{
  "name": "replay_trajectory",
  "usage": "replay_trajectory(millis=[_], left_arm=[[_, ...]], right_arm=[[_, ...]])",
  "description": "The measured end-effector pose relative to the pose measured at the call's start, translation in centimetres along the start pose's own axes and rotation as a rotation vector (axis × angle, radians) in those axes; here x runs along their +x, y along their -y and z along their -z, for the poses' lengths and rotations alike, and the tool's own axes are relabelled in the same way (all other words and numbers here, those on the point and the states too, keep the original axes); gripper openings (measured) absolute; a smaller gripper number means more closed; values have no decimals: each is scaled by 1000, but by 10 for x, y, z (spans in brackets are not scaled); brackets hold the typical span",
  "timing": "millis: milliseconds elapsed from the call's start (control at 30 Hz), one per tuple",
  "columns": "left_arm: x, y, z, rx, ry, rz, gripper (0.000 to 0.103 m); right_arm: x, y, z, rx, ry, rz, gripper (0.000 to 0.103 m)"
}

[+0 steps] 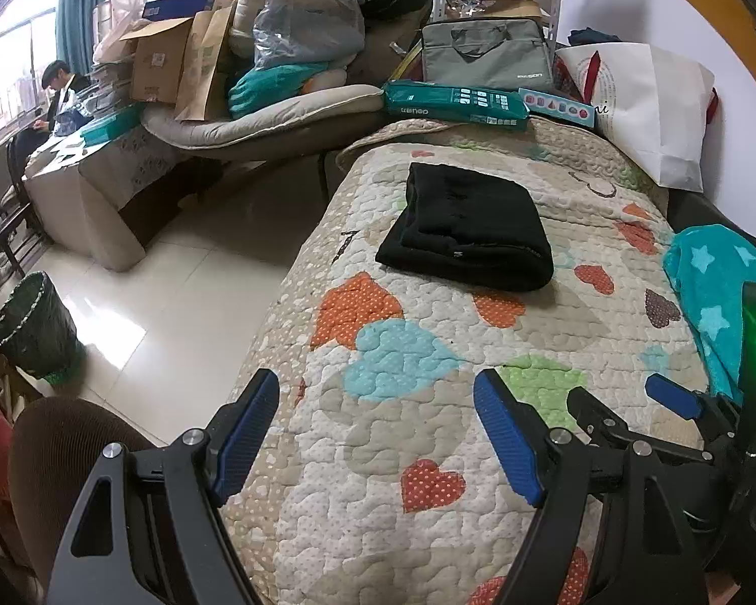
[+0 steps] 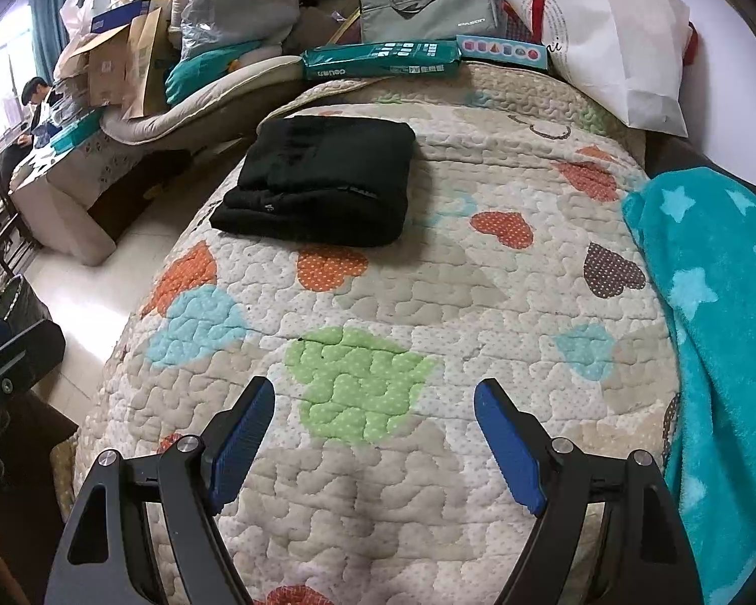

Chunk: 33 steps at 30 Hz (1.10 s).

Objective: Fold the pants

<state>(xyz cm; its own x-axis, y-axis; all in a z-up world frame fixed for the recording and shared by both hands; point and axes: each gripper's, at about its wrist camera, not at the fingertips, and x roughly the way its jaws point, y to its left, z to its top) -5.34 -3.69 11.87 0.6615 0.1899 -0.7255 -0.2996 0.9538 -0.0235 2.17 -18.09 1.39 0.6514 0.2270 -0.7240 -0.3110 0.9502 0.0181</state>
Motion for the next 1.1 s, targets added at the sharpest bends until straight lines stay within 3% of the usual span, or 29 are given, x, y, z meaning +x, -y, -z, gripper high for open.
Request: replay_trajectory(millis=[1100], left_arm=[[-3,1,2,15,33,-4,79]], right_arm=[[-5,-11,1,-36,35,12,86]])
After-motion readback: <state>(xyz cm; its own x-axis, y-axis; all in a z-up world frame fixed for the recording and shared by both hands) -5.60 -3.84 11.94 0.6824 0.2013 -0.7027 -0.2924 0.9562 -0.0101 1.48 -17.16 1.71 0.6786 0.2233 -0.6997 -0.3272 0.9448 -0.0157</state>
